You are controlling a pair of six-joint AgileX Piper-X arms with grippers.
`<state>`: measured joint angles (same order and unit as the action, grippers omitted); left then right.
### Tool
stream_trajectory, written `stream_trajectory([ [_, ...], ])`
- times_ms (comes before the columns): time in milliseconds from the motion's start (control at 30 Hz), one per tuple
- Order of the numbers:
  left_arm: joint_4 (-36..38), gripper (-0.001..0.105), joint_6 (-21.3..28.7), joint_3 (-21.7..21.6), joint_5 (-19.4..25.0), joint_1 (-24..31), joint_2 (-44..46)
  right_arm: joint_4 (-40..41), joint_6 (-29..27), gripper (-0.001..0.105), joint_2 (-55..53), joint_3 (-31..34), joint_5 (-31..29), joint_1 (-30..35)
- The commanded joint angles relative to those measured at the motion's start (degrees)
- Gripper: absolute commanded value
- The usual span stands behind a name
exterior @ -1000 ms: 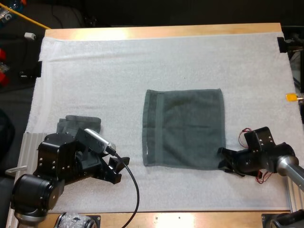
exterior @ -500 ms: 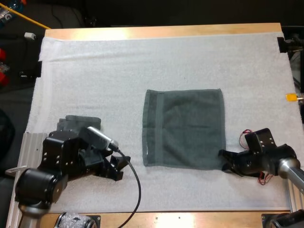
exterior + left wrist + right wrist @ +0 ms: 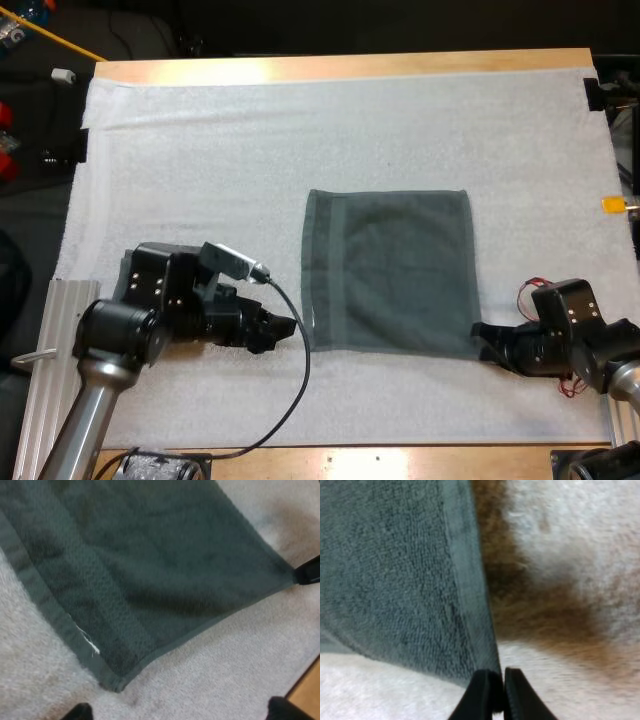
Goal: Pick towel from pile, fold and stack
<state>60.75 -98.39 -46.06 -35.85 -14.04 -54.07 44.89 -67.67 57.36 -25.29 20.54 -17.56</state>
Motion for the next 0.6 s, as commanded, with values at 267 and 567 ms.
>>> stream_trajectory([
  [267, -1.6, 0.068, -0.4, 0.5, -0.9, 0.0, -0.7, 4.4, -2.1, 0.000, -0.3, 0.1, -5.0, -0.1],
  [567, -3.6, 0.068, -0.7, 2.6, -0.7, -4.6, -5.8, 3.5, -2.1, 0.000, -0.3, 0.1, -5.0, -0.1],
])
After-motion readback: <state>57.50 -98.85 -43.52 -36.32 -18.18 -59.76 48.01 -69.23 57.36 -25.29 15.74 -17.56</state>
